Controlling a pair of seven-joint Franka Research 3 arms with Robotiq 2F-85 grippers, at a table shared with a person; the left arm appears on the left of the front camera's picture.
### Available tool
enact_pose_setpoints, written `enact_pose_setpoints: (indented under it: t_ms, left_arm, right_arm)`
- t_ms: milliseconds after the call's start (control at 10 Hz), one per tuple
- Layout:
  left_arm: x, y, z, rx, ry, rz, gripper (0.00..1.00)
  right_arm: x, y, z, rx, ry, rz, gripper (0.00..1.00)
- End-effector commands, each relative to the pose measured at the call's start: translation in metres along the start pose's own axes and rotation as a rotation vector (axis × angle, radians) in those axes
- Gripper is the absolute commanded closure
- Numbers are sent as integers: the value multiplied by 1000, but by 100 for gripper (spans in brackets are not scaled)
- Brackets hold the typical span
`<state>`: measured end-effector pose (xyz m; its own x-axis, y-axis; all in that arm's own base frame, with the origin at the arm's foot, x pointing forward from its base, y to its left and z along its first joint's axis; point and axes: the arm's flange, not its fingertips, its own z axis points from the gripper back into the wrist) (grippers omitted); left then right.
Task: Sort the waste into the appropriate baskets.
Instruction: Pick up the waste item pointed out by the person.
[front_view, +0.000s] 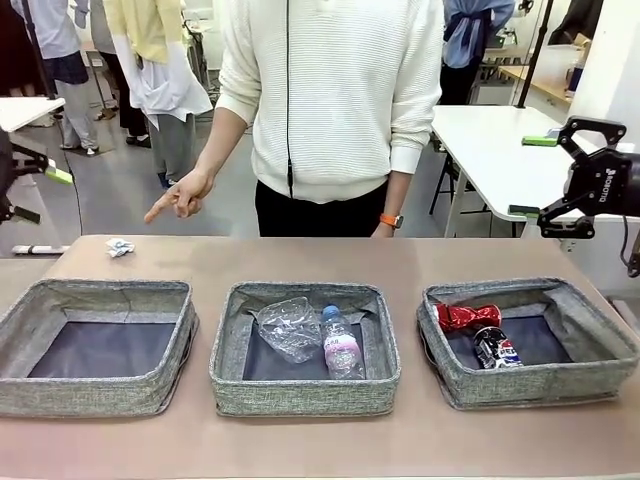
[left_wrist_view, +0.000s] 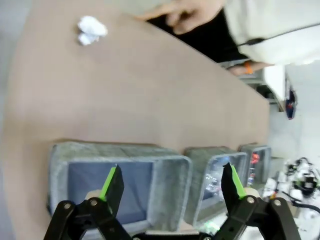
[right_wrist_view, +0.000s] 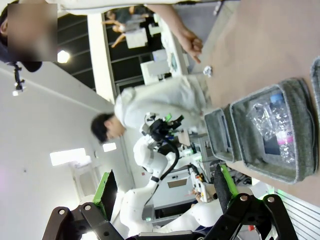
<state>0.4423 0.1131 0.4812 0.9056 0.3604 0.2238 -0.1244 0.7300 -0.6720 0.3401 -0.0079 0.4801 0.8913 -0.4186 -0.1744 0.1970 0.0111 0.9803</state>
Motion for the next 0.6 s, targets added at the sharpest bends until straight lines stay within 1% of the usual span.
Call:
enact_pose_setpoints:
  t_ms: [0,200,300,400,500]
  left_arm:
    - [41,3,-24,132,36,-11,0]
    - [73,7,-65,267,-13,-30,0]
    - [90,9,-89,332,-37,-18,0]
    - [104,14,-110,402,-53,22,0]
    - [118,24,-129,435,-23,48,0]
  right_arm:
    - [-4,1,3,-4,7,-18,0]
    - [-4,1,3,-4,7,-18,0]
    - [-4,1,3,-4,7,-18,0]
    - [-4,1,3,-4,7,-18,0]
    - [-4,1,3,-4,7,-18,0]
